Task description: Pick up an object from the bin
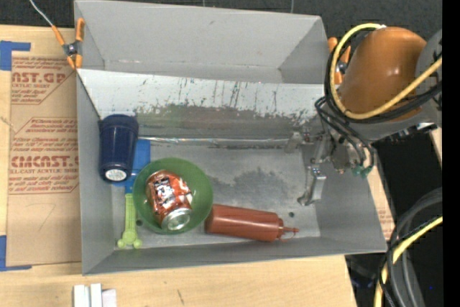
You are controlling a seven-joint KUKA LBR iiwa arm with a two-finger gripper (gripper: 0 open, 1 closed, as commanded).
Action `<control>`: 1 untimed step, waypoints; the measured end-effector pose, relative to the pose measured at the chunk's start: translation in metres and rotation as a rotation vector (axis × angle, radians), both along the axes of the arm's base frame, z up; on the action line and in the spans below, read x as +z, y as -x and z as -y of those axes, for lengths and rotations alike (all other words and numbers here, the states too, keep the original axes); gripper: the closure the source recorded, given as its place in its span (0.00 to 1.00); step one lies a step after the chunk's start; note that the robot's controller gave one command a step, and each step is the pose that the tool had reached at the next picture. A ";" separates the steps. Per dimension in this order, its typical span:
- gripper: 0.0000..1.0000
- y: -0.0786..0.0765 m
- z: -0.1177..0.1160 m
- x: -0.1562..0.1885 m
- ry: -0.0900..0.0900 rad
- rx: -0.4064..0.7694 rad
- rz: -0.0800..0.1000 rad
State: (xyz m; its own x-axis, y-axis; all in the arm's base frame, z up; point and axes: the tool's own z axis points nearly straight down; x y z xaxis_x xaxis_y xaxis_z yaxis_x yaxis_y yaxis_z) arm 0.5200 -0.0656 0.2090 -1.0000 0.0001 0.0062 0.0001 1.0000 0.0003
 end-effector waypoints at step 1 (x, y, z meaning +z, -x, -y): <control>0.00 -0.002 0.000 0.004 0.001 0.001 0.008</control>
Offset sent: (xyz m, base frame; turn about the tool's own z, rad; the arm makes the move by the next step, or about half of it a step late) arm -0.0334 0.0250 -0.0836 -0.0715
